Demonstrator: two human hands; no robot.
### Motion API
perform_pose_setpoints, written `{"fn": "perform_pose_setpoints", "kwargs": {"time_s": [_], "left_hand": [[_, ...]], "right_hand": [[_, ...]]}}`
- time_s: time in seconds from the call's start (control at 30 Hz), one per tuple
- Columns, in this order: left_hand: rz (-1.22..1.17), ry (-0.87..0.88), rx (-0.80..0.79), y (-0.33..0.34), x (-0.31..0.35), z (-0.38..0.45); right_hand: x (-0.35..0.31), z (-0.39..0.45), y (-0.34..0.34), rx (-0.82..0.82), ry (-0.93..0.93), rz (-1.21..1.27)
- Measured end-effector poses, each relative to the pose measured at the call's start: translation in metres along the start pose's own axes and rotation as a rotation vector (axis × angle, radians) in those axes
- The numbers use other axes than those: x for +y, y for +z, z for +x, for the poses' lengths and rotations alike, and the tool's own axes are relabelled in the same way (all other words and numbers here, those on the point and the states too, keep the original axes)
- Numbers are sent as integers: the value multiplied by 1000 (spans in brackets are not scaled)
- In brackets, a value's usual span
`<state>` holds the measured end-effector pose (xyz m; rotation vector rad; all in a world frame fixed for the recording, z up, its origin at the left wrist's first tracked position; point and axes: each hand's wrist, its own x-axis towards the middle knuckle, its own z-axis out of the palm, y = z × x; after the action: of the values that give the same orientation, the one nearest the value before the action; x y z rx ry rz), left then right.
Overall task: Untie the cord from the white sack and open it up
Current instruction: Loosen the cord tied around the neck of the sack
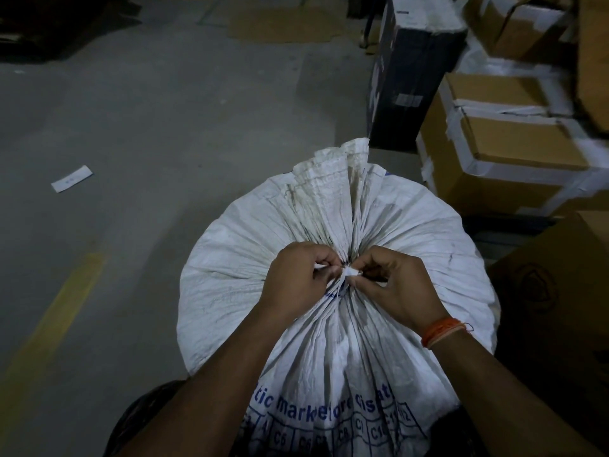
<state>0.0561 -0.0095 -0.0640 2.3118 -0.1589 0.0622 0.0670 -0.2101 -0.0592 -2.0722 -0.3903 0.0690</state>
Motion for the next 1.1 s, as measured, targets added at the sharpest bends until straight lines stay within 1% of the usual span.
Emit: {"fn": "perform_pose_setpoints", "kwargs": {"time_s": [0.13,0.47,0.6,0.77,0.9,1.1], "left_hand": [[94,2,29,1,0,-1],[99,-26,9,1,-2,0],[2,-56,-5,0,0,1],[-166,-156,21,6,2,-1],[-220,-228,27,12,2,-3],[-238,-258,36,15,2,-4]], "right_hand": [[0,1,0,-7,4,9],[1,0,1,-6,13,19],[2,1,2,-3,16,39],[4,1,3,8,30,50],[6,0,6,30,36,47],[7,-1,11,53,54,58]]}}
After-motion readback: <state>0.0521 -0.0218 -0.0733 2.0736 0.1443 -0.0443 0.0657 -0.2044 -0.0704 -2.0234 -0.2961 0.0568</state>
